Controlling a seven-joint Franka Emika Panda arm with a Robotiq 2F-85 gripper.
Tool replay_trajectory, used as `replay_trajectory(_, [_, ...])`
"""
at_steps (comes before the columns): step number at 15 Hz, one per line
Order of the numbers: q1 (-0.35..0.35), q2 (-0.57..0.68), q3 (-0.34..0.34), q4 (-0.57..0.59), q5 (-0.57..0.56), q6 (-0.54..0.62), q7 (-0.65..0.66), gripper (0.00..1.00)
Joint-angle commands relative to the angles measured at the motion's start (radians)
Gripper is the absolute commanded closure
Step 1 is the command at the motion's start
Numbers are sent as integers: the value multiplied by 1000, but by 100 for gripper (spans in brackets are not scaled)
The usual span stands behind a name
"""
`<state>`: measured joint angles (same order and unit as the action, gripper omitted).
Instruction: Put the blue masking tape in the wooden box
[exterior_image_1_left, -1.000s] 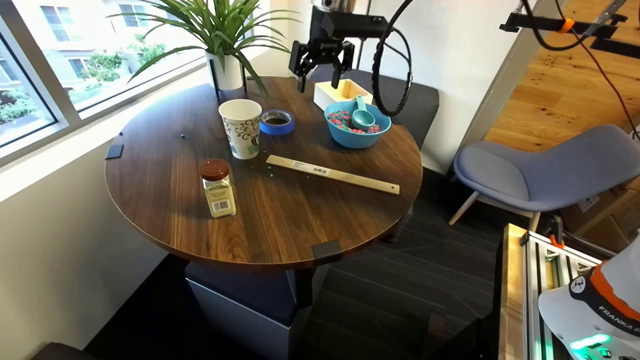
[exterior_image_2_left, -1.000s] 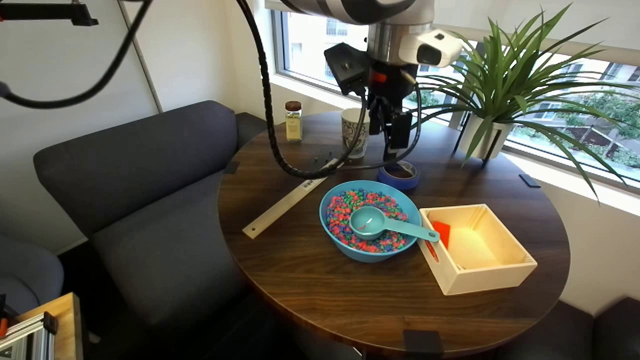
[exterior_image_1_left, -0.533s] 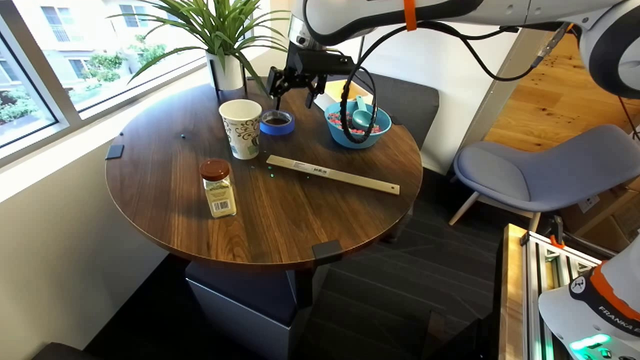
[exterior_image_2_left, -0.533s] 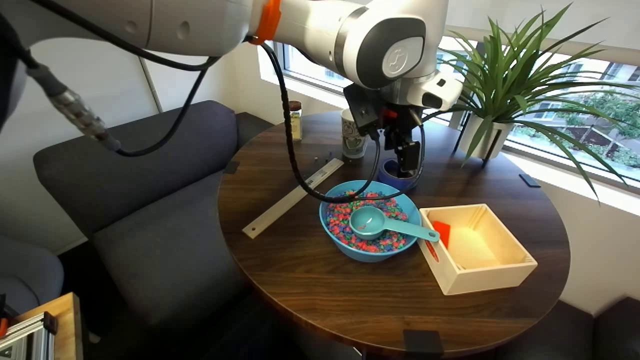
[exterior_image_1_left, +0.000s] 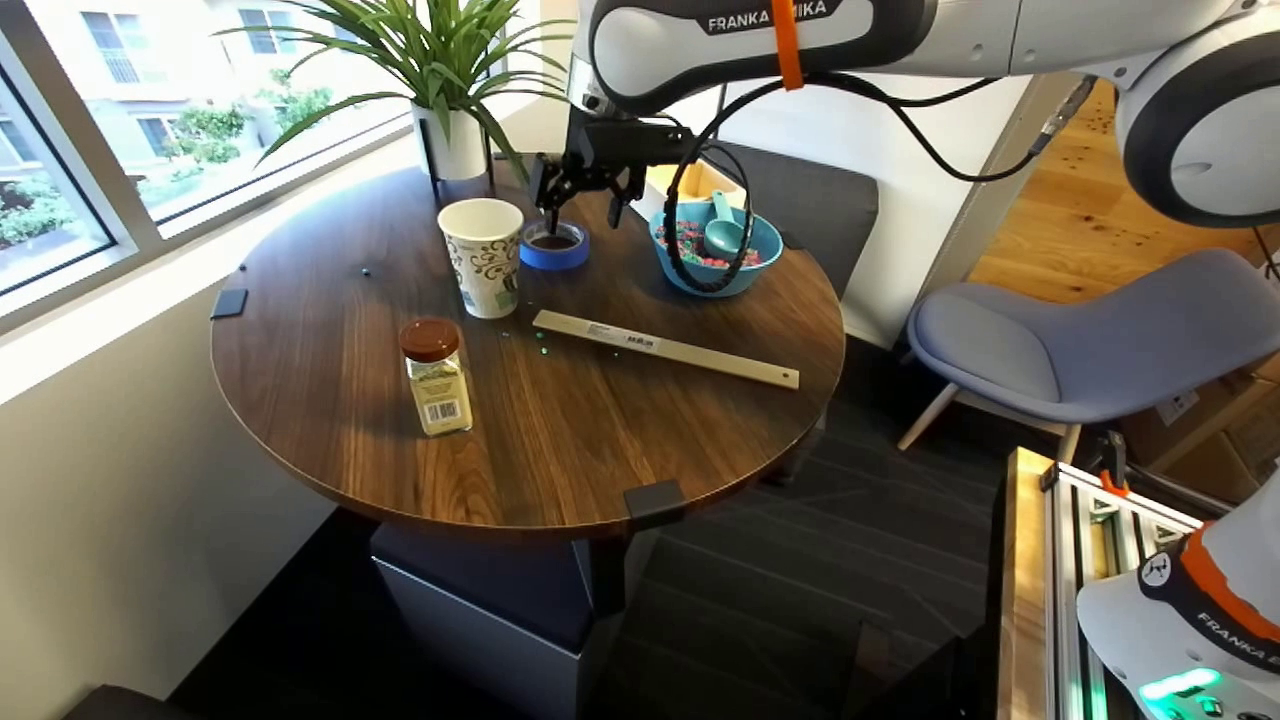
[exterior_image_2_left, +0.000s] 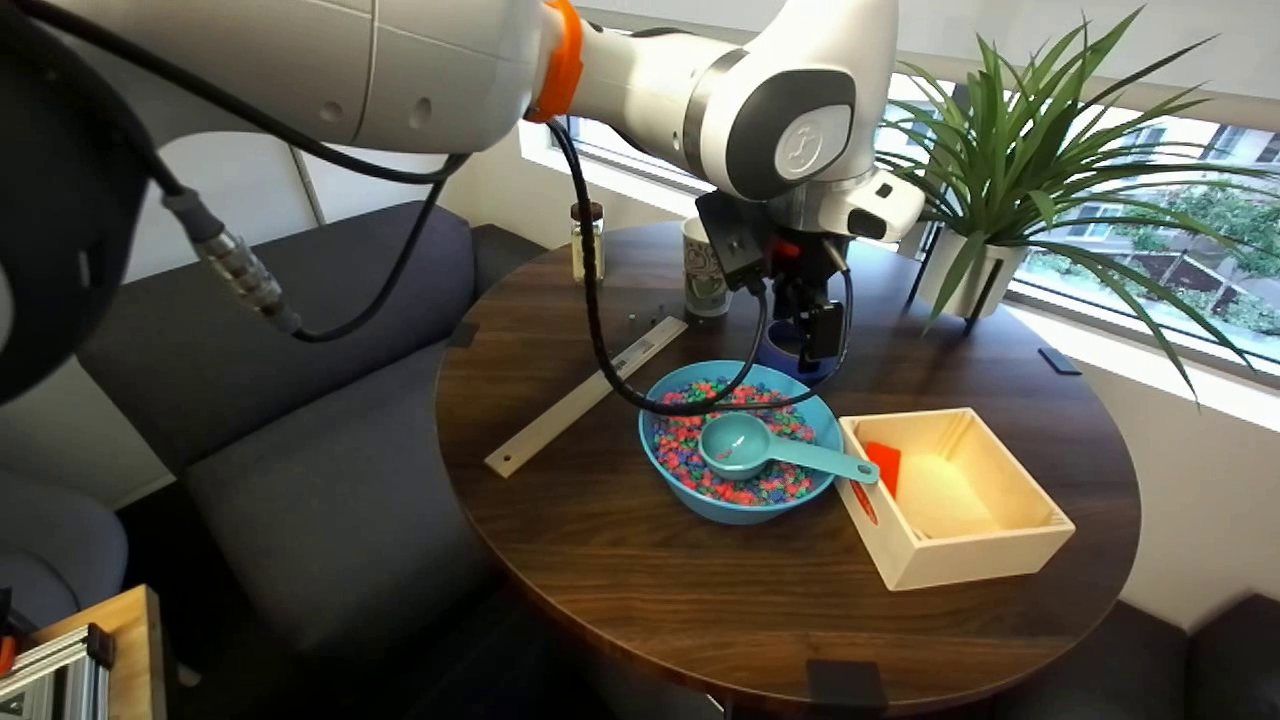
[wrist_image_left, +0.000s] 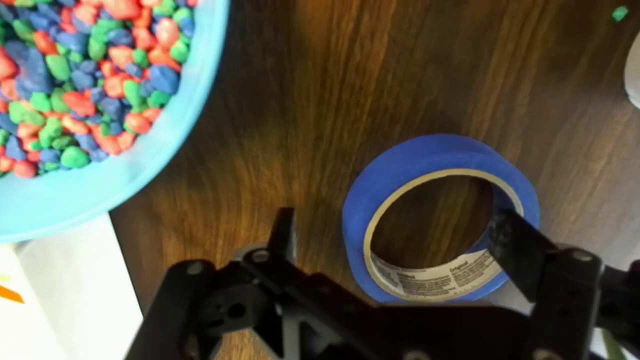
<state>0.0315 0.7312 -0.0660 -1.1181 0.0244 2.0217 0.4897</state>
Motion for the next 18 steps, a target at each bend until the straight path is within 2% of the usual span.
replay_trajectory(1, [24,49,-29,63,-20,-67,35,10])
replay_trajectory(2, [25,54,-31,69,-20,-81,41,12])
replay_trajectory(3, [25,58,-32,70,-18,-91,43,28])
replay_trajectory(4, [24,61,-31,72,-14,-103,45,36])
replay_trajectory(5, [25,64,-31,76,-13,-109,47,37])
replay_trajectory(6, [24,65,-30,79,-10,-112,49,44])
replay_trajectory(11, [14,38,-23,62,13,-105,63,85])
replay_trajectory(13, [13,33,-22,59,15,-106,68,98])
replay_trajectory(14, [15,30,-22,58,13,-105,73,100])
replay_trajectory(18, [4,-6,-26,75,21,-81,100,96])
